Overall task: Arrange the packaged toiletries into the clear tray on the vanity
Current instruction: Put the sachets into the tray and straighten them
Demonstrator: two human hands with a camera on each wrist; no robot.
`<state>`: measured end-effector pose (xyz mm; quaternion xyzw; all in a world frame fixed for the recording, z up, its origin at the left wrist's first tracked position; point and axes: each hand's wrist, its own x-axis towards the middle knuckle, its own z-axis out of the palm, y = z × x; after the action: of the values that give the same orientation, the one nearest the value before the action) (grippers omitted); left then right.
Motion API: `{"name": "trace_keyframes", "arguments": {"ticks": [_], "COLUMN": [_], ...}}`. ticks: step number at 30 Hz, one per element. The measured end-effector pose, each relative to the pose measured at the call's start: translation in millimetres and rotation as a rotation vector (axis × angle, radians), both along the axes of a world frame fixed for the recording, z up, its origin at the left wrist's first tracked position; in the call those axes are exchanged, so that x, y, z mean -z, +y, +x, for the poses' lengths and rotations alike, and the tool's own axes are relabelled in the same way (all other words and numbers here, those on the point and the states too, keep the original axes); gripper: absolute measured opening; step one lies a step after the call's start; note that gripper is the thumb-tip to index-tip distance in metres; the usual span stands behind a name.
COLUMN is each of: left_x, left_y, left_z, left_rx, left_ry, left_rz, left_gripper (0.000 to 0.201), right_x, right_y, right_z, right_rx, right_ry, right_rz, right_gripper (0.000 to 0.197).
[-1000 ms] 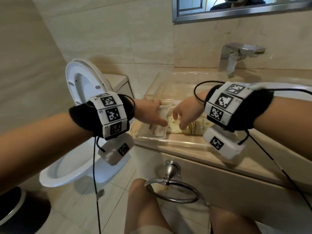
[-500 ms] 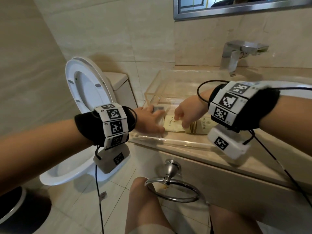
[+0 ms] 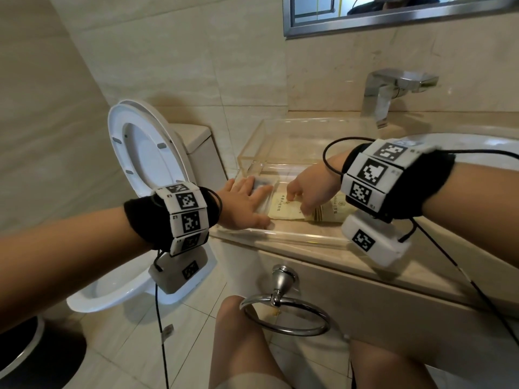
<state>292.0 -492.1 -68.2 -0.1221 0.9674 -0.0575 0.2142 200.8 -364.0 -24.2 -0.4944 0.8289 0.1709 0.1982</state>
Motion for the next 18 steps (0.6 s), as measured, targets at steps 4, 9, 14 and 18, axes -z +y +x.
{"name": "trace_keyframes", "arguments": {"ticks": [4, 9, 14, 18], "left_x": [-2, -11, -30, -45], "left_y": [0, 1, -9, -17], "left_z": [-1, 1, -1, -5], "left_rx": [-0.003, -0.028, -0.047, -0.084], "left_ry": [-0.021, 0.024, 0.151, 0.219], "left_rz": [-0.01, 0.052, 0.135, 0.118], "left_gripper": [0.085, 0.082, 0.067, 0.056], "right_x": [-1, -6, -11, -15], "right_y": [5, 16, 19, 11], "right_z": [-2, -10, -6, -1], "right_rx": [0.044, 0.125, 0.154, 0.189], "right_ry": [-0.046, -0.079, -0.095, -0.217], "right_rz": [-0.048, -0.176, -0.265, -0.364], "right_gripper": [0.054, 0.055, 0.05, 0.039]}}
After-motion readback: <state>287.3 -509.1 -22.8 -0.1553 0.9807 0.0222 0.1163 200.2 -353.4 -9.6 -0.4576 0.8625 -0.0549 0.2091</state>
